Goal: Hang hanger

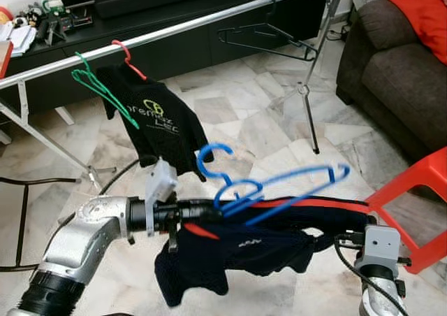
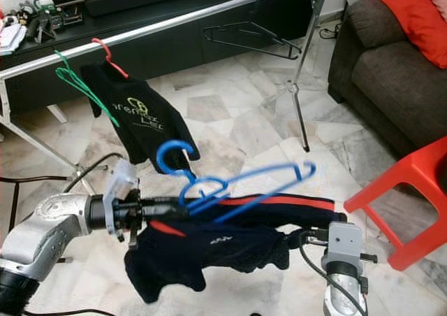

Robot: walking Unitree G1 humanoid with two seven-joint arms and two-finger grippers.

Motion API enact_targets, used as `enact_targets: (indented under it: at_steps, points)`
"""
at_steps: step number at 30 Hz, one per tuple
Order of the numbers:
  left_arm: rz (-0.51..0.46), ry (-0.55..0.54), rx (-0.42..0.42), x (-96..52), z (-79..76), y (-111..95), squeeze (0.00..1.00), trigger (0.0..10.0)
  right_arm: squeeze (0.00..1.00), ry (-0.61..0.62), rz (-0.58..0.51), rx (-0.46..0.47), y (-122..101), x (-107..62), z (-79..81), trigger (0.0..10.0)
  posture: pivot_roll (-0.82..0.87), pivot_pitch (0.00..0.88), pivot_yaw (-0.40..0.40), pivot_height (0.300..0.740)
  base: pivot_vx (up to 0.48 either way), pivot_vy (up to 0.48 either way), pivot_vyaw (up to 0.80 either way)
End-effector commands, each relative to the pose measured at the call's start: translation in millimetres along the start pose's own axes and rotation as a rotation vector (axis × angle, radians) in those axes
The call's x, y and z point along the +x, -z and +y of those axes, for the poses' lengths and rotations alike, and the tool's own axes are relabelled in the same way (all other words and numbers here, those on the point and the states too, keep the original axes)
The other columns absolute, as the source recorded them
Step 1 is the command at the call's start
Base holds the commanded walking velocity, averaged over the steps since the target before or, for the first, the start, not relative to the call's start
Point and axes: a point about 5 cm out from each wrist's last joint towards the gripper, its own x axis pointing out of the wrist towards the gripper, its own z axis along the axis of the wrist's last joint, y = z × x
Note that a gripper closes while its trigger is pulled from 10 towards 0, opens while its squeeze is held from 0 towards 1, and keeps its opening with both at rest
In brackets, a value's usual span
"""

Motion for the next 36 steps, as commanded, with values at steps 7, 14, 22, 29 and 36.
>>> enact_targets:
  at_steps: [7, 14, 22, 29, 36]
  points:
    - [-0.194, -0.163, -0.145, 37.7, 4.1, -6.8, 0.00, 10.0, 0.00, -0.203, 0.063, 0.088, 10.0, -9.9, 31.6, 0.0, -0.09, 0.236, 0.056, 0.740, 0.000, 0.000, 0.00]
    - [-0.271, 0.079, -0.372, 93.2, -43.2, -3.5, 0.00, 10.0, 0.00, -0.445, 0.084, 0.137, 9.8, -20.2, 65.1, 0.0, -0.09, 0.237, 0.060, 0.740, 0.000, 0.000, 0.00]
    - [-0.344, 0.167, -0.394, 131.5, -72.5, -21.4, 0.00, 10.0, 0.00, -0.634, 0.085, 0.218, 8.4, -29.4, 76.6, 0.0, -0.10, 0.234, 0.072, 0.740, 0.000, 0.000, 0.00]
    - [-0.385, -0.343, -0.216, 118.4, -23.1, -30.7, 0.00, 10.0, 0.00, -0.604, 0.108, 0.223, 12.7, -29.3, 67.2, 0.0, -0.10, 0.232, 0.074, 0.740, 0.000, 0.000, 0.00]
    - [-0.270, -0.593, 0.029, 69.3, 11.3, -25.2, 0.00, 10.0, 0.00, -0.461, 0.133, 0.281, 20.3, -30.0, 58.0, 0.0, -0.09, 0.231, 0.073, 0.740, 0.000, 0.000, 0.00]
